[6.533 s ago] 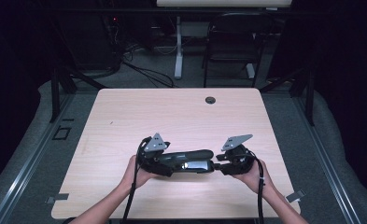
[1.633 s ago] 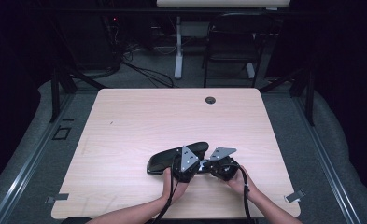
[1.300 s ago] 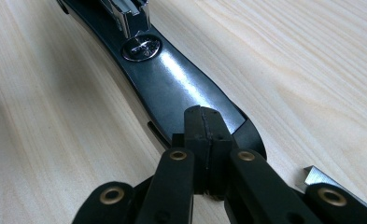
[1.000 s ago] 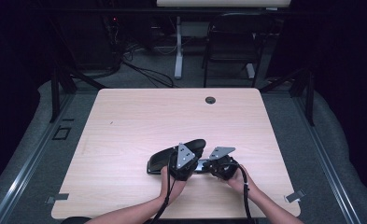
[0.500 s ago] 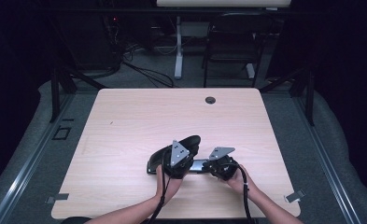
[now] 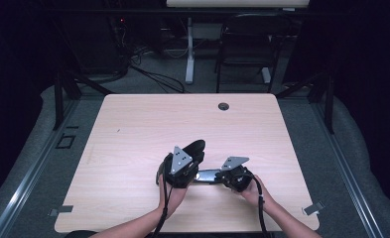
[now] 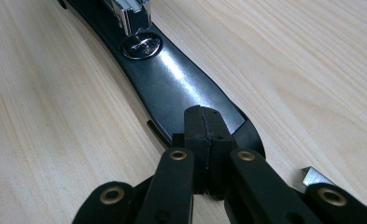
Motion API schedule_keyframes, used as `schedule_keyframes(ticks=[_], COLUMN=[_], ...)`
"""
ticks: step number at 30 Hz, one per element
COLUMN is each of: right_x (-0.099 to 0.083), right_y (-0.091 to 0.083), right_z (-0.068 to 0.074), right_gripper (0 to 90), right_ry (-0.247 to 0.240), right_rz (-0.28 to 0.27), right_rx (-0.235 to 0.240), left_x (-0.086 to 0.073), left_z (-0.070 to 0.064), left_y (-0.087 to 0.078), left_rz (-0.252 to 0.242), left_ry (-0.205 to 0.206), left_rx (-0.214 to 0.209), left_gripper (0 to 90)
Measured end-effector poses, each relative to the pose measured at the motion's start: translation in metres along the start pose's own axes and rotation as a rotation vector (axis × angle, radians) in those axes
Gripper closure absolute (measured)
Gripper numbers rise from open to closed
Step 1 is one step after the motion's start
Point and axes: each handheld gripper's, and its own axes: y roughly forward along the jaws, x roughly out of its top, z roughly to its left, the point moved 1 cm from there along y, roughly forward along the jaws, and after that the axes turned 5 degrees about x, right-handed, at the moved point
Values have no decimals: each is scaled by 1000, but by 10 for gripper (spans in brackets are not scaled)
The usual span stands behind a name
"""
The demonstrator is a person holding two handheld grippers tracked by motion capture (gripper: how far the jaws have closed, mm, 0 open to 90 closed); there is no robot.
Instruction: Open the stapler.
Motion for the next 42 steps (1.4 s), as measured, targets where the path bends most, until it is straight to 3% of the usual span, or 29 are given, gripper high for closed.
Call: schedule_keyframes(ticks=[42], right_x=[0], right_y=[0], right_z=[1], right_gripper=[900], right_ry=[-7], right_rz=[1], right_rx=[-10], left_x=[12], left_z=[27], left_y=[-39], left_rz=[-38], left_ry=[-40], left_rx=[9], left_gripper=[900])
